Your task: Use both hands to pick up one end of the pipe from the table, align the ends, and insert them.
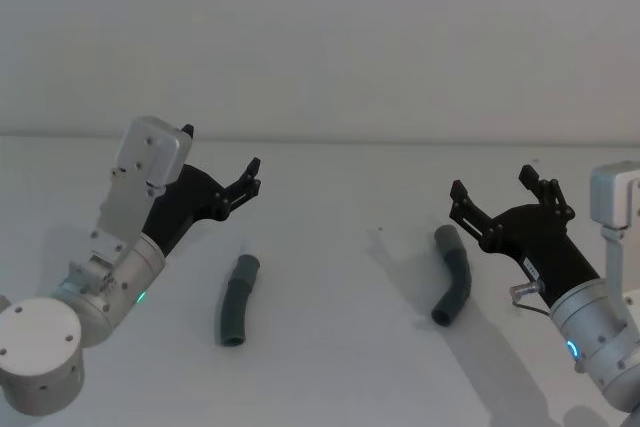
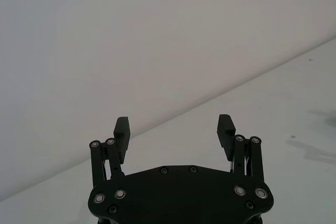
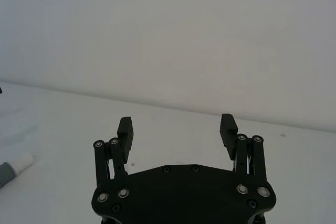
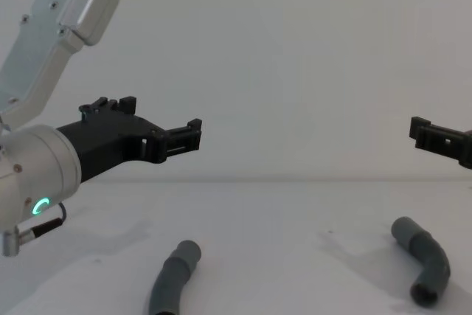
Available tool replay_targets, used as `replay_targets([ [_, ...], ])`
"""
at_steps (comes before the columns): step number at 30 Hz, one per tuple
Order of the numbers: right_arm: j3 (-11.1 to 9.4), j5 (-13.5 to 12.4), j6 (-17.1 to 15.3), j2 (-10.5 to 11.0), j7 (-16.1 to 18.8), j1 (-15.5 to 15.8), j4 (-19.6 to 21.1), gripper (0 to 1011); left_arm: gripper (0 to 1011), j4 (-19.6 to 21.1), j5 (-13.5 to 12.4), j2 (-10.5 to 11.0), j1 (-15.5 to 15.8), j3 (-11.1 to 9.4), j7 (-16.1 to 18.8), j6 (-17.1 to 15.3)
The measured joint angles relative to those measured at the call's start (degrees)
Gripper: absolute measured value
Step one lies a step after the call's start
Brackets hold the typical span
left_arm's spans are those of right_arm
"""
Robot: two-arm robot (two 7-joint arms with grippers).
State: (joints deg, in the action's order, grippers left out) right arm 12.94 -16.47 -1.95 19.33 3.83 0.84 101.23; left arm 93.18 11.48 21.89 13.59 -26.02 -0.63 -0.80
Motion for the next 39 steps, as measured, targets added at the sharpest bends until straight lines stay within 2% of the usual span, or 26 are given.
replay_targets([
  [23, 0.0, 0.0, 0.0, 0.0, 0.0, 0.0, 0.0, 1002, 1001, 0.0, 0.1, 0.0, 0.0, 0.0, -0.3, -0.1],
  [29, 0.0, 0.0, 0.0, 0.0, 0.0, 0.0, 0.0, 1002, 1001, 0.6, 1.2, 0.3, -0.1, 0.1, -1.8, -2.2],
  [39, 0.0, 0.0, 0.0, 0.0, 0.0, 0.0, 0.0, 1002, 1001, 3.6, 4.0, 1.3, -0.9, 0.4, -4.6, -9.4],
])
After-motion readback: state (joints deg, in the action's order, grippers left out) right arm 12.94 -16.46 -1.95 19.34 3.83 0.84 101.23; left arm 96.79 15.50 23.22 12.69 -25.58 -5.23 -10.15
